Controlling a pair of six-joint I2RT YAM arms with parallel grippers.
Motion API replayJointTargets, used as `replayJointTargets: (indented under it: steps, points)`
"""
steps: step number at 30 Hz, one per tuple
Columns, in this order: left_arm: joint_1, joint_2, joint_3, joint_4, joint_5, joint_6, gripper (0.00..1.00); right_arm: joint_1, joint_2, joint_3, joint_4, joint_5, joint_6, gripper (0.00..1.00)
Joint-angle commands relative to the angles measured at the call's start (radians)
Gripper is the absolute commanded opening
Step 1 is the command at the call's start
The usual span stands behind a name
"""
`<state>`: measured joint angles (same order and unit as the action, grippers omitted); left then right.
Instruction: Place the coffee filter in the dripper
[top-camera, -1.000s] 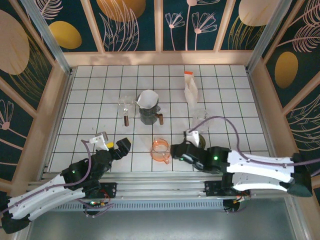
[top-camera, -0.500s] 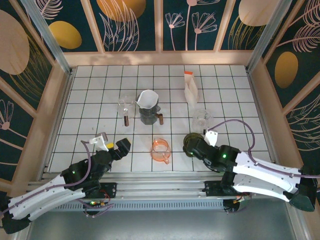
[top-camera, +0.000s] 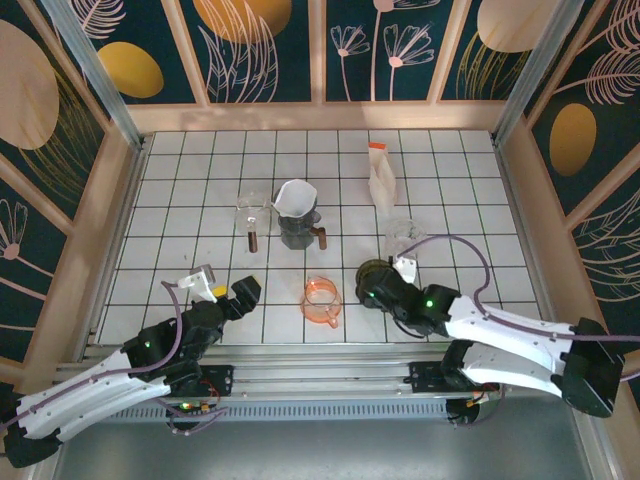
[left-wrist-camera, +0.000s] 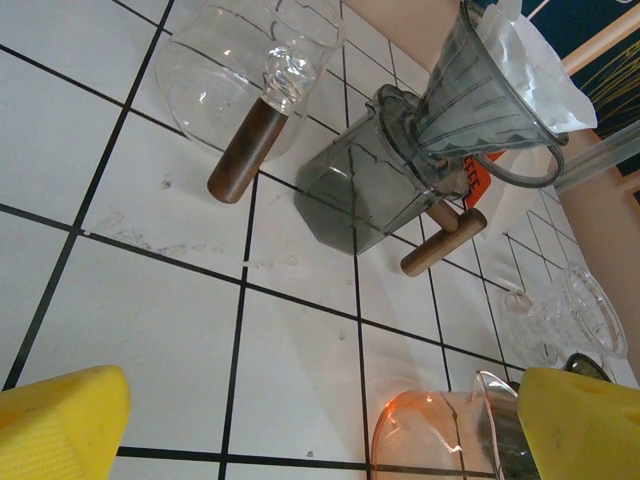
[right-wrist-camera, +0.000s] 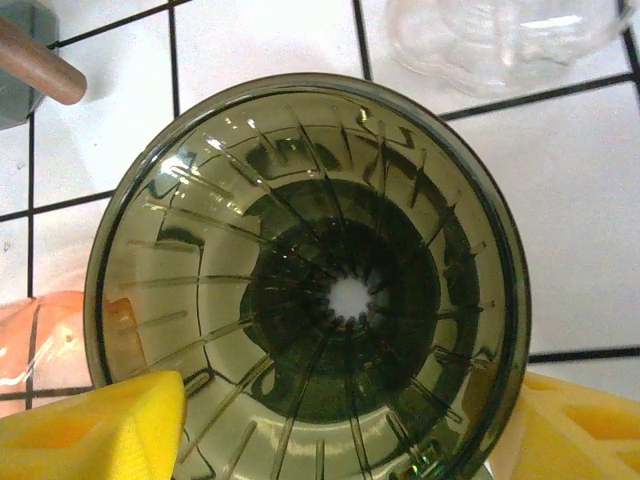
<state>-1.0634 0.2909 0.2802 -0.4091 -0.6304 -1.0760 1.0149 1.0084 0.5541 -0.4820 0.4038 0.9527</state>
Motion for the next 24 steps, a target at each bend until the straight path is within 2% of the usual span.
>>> replayJointTargets:
  steps: [1, 6, 11, 18, 24]
  points:
    - [-0.006, -0.002, -0.004, -0.02, -0.019, -0.009, 0.99, -0.046, 0.049, 0.05, 0.117, -0.026, -0.092, 0.76]
    - [-0.006, -0.014, -0.017, -0.02, -0.015, -0.014, 0.99, -0.048, 0.035, 0.05, 0.093, -0.026, -0.12, 0.74]
    - [-0.005, -0.018, -0.039, -0.002, -0.012, -0.021, 0.99, -0.028, -0.047, -0.034, 0.218, -0.152, -0.139, 0.68]
    - [-0.006, -0.009, -0.03, -0.002, -0.015, -0.014, 0.99, 0.007, -0.006, -0.026, 0.105, -0.111, -0.081, 0.66]
    - [-0.006, -0.01, -0.039, -0.001, -0.01, -0.024, 0.99, 0.036, -0.01, -0.04, 0.074, -0.072, -0.069, 0.57]
